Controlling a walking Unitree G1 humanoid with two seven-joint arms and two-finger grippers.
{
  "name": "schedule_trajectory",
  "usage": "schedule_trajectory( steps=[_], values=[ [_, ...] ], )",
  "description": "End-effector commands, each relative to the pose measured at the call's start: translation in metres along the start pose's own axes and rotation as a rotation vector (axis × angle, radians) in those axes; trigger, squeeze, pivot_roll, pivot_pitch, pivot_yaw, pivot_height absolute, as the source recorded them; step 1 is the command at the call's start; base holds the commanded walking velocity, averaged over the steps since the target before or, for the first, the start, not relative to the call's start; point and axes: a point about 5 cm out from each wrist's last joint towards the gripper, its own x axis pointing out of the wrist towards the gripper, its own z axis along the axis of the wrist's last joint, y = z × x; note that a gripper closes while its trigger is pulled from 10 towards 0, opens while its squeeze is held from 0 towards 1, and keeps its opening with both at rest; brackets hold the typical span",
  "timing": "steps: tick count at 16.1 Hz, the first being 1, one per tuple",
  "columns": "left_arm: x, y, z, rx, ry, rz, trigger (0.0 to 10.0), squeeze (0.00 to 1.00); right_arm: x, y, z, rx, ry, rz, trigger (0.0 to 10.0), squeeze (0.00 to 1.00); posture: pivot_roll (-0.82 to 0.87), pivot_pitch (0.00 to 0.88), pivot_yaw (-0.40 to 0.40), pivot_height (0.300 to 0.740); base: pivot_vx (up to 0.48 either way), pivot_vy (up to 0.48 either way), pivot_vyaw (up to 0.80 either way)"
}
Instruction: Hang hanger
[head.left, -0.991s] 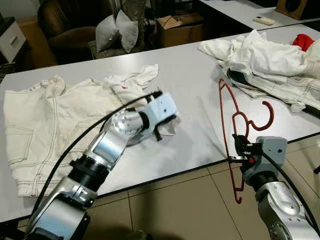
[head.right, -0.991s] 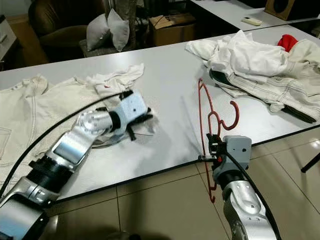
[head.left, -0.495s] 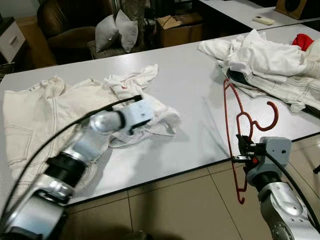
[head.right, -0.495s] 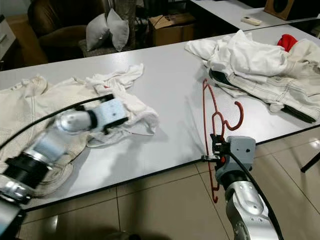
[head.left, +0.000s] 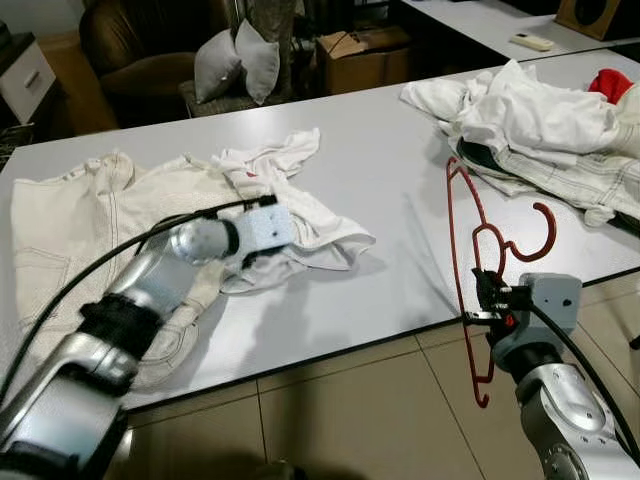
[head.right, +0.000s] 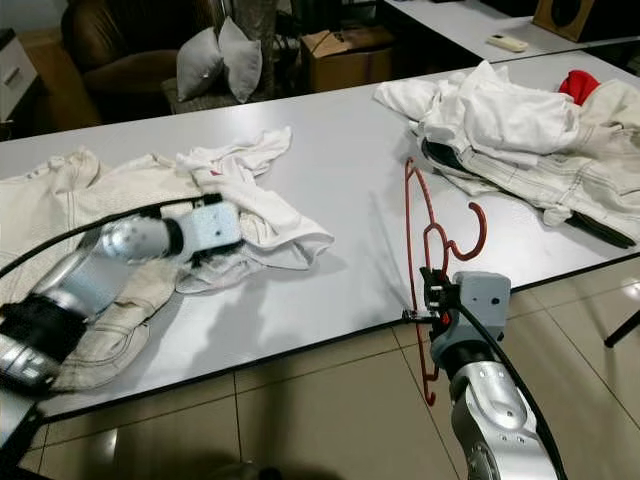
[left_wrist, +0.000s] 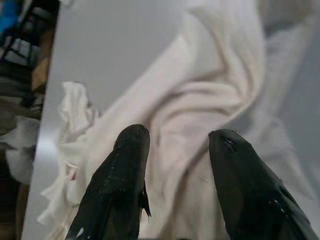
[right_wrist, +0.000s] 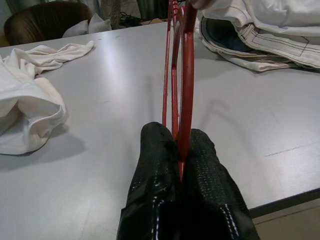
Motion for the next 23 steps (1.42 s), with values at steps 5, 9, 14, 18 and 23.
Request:
schedule_trajectory(
  steps=[5, 9, 14, 18, 23],
  values=[
    [0.005, 0.008, -0.006, 0.035, 0.043, 0.037, 9.2, 0.0, 0.0, 0.0, 0.004, 0.004, -0.015, 0.001, 10.0, 0.0, -0.05, 0.0, 0.097, 0.74, 0.0, 0.0, 0.0],
    [0.005, 0.008, -0.011, 0.096, 0.074, 0.016, 7.6, 0.0, 0.0, 0.001, 0.003, 0.004, -0.013, 0.005, 10.0, 0.0, -0.05, 0.0, 0.091, 0.74, 0.0, 0.0, 0.0],
    [0.007, 0.001, -0.015, 0.146, 0.088, -0.054, 10.0, 0.0, 0.001, 0.001, 0.004, 0.003, -0.013, 0.01, 10.0, 0.0, -0.05, 0.0, 0.089, 0.74, 0.0, 0.0, 0.0],
    [0.007, -0.001, -0.018, 0.164, 0.103, -0.08, 10.0, 0.0, 0.001, 0.0, 0.004, 0.002, -0.014, 0.007, 10.0, 0.0, -0.05, 0.0, 0.09, 0.74, 0.0, 0.0, 0.0],
    [0.008, 0.006, -0.016, 0.14, 0.093, -0.024, 0.0, 0.0, 0.001, 0.001, 0.003, 0.002, -0.008, 0.018, 10.0, 0.0, -0.05, 0.0, 0.088, 0.74, 0.0, 0.0, 0.0]
  ],
)
